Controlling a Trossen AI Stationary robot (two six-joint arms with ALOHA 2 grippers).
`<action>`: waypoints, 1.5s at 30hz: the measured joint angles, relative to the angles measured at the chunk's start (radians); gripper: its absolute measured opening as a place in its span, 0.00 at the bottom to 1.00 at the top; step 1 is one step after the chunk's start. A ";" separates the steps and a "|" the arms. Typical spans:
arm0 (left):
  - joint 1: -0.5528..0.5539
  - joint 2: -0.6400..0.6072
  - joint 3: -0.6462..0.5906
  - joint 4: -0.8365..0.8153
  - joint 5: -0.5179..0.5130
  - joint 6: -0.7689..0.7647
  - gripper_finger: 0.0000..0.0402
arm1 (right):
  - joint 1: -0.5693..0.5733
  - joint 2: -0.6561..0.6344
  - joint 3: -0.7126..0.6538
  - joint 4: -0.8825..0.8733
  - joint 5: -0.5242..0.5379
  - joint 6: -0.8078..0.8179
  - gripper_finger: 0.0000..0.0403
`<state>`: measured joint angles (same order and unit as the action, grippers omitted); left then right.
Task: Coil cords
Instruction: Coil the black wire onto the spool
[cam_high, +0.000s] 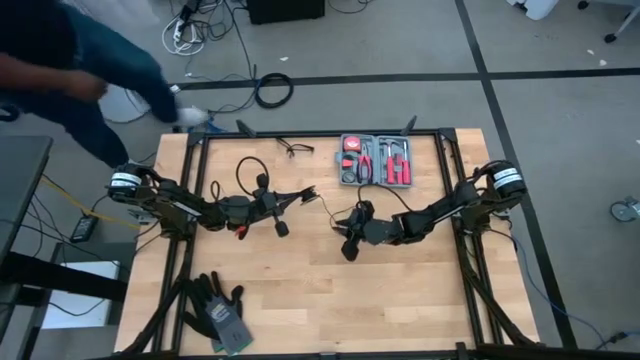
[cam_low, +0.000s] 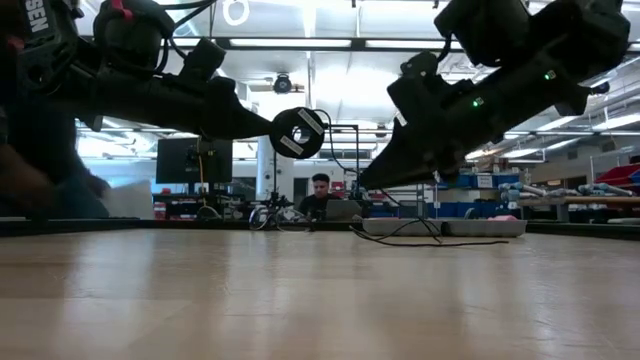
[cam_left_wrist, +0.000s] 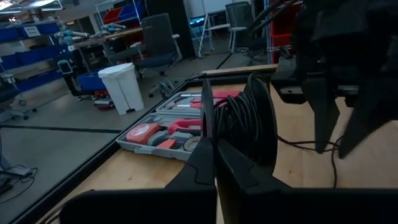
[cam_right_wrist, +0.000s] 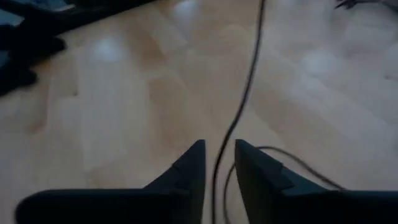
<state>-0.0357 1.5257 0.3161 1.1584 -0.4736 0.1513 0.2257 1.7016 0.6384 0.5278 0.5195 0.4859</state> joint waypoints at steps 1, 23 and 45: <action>0.000 0.000 0.000 -0.001 0.000 0.000 0.00 | 0.000 -0.001 0.000 -0.001 0.018 -0.006 0.16; 0.019 0.001 0.012 0.110 0.118 -0.129 0.00 | -0.173 0.041 0.021 0.073 -0.002 -0.064 0.00; 0.042 0.097 0.143 -0.275 -0.019 -0.150 0.00 | -0.174 0.048 0.277 -0.071 -0.069 -0.364 0.00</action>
<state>0.0066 1.6226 0.4594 0.8837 -0.4926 0.0009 0.0513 1.7494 0.9157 0.4572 0.4500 0.1222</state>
